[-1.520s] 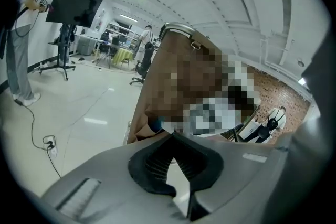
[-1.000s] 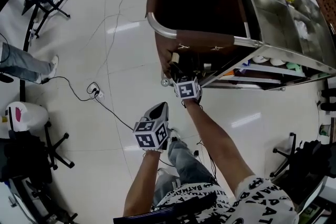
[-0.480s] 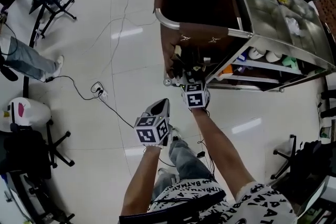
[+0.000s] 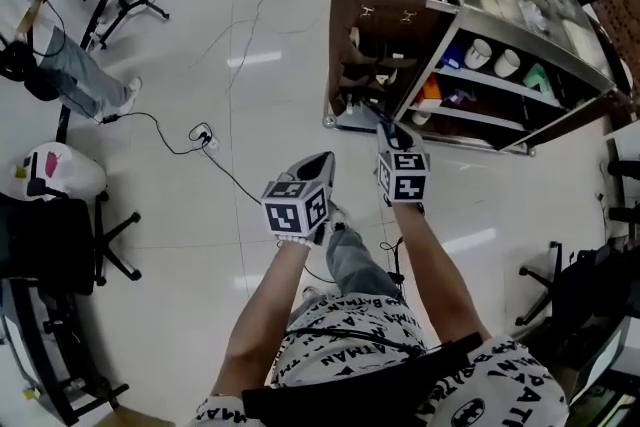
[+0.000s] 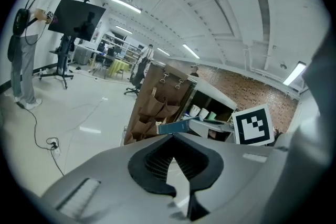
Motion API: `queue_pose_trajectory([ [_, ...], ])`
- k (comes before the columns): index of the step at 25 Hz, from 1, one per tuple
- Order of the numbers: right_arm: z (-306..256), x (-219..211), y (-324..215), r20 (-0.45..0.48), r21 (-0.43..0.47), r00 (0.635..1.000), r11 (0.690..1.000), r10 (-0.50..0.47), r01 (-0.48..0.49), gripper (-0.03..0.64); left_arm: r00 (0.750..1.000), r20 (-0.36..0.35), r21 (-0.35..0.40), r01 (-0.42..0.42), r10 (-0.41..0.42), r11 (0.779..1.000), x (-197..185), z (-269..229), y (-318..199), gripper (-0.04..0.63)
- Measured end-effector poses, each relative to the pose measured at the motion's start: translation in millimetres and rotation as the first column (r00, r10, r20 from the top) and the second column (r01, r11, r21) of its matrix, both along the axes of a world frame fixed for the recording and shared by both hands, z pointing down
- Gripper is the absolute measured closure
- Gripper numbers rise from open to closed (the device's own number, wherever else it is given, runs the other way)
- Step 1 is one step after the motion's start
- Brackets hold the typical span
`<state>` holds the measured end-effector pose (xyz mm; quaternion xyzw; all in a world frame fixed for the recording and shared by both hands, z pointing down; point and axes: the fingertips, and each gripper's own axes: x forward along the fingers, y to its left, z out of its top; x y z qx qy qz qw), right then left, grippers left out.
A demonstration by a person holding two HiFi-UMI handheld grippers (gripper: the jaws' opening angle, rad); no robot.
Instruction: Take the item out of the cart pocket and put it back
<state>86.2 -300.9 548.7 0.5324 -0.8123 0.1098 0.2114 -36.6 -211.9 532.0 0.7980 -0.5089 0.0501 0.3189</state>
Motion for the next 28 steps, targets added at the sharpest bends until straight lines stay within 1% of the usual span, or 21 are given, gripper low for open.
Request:
queue_pose_trajectory([
  [3,-21.7,3.1,58.1,0.006,0.017,1.000,1.000,-0.006,0.006,0.523,0.999,-0.014,0.033,-0.029,0.030,0.999,1.1,-17.7,50.9,0.598],
  [8,-38.0,8.3,161.0,0.038,0.003,0.999,1.000,0.001,-0.002,0.523,0.998,-0.031,0.052,-0.055,0.057,0.997,3.4,-28.1,134.6,0.597],
  [12,-47.7,9.1,215.3,0.070,-0.002,0.998,1.000,0.007,-0.007,0.523,0.997,-0.038,0.068,-0.066,0.069,0.995,6.5,-37.6,172.7,0.598],
  [16,-56.2,13.4,235.4,0.112,0.003,0.994,1.000,0.010,-0.010,0.523,0.997,-0.037,0.096,-0.057,0.061,0.994,12.9,-49.0,180.6,0.597],
  [19,-61.9,16.4,238.6,0.119,0.012,0.993,1.000,-0.007,0.006,0.523,0.998,-0.020,0.118,-0.053,0.056,0.992,19.2,-57.8,181.1,0.597],
  [23,-71.0,26.6,241.0,0.129,0.029,0.992,0.999,-0.017,0.013,0.523,0.999,-0.026,0.143,-0.038,0.042,0.989,27.7,-66.5,183.1,0.597],
  [28,-73.4,34.7,242.8,0.136,0.033,0.990,0.999,-0.033,0.029,0.523,0.999,-0.029,0.146,-0.026,0.030,0.989,33.8,-66.4,185.7,0.597],
])
